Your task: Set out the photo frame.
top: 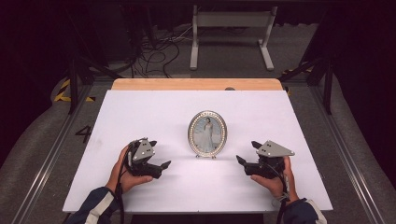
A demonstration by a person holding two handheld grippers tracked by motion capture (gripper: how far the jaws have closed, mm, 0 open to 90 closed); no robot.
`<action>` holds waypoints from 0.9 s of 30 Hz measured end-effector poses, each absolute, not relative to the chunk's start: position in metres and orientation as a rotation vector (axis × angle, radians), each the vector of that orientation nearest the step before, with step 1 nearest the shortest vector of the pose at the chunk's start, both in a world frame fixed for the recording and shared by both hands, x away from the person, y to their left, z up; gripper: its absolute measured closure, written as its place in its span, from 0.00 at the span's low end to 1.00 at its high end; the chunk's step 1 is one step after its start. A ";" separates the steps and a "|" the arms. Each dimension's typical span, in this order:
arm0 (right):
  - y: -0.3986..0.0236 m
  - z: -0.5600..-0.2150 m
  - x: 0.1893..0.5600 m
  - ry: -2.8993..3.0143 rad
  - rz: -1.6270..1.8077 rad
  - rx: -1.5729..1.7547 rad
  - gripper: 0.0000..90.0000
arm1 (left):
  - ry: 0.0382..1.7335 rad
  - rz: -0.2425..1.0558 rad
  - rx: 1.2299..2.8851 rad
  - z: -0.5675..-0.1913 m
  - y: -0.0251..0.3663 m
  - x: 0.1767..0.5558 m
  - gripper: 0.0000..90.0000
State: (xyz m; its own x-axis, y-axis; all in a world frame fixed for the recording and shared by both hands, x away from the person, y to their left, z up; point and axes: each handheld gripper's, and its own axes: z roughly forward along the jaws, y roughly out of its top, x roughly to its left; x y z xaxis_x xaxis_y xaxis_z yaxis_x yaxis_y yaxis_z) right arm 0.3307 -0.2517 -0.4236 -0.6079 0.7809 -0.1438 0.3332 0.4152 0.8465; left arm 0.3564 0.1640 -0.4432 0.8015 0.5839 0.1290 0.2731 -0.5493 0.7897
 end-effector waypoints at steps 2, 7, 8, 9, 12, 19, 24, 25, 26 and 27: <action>-0.254 -0.425 0.329 2.148 1.097 0.940 0.25 | 0.616 0.488 2.196 -0.445 0.169 0.353 0.12; -0.261 -0.431 0.323 2.132 1.062 0.926 0.23 | 0.615 0.491 2.215 -0.447 0.179 0.344 0.11; -0.261 -0.432 0.322 2.131 1.051 0.925 0.23 | 0.613 0.493 2.219 -0.447 0.181 0.342 0.11; -0.262 -0.433 0.321 2.134 1.045 0.922 0.23 | 0.613 0.497 2.221 -0.447 0.183 0.340 0.10; -0.264 -0.437 0.317 2.138 1.030 0.924 0.23 | 0.616 0.496 2.226 -0.449 0.190 0.336 0.10; -0.270 -0.440 0.310 2.127 1.026 0.933 0.22 | 0.662 0.489 2.239 -0.458 0.206 0.327 0.09; -0.276 -0.444 0.304 2.126 1.023 0.955 0.22 | 0.686 0.486 2.237 -0.461 0.215 0.324 0.09; -0.278 -0.445 0.303 2.127 1.015 0.962 0.22 | 0.698 0.485 2.228 -0.462 0.219 0.322 0.09; -0.280 -0.445 0.302 2.129 1.012 0.964 0.22 | 0.704 0.479 2.218 -0.462 0.222 0.321 0.09; -0.282 -0.447 0.300 2.127 1.015 0.976 0.22 | 0.709 0.475 2.213 -0.463 0.225 0.320 0.09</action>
State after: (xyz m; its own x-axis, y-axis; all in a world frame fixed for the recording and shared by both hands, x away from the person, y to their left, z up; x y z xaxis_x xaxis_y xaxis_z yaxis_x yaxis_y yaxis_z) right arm 0.3003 -0.2825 -0.4465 -0.5628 0.8055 -0.1856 0.3625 0.4423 0.8203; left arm 0.3201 0.2245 -0.4628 0.7776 0.6184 0.1135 0.3395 -0.5650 0.7520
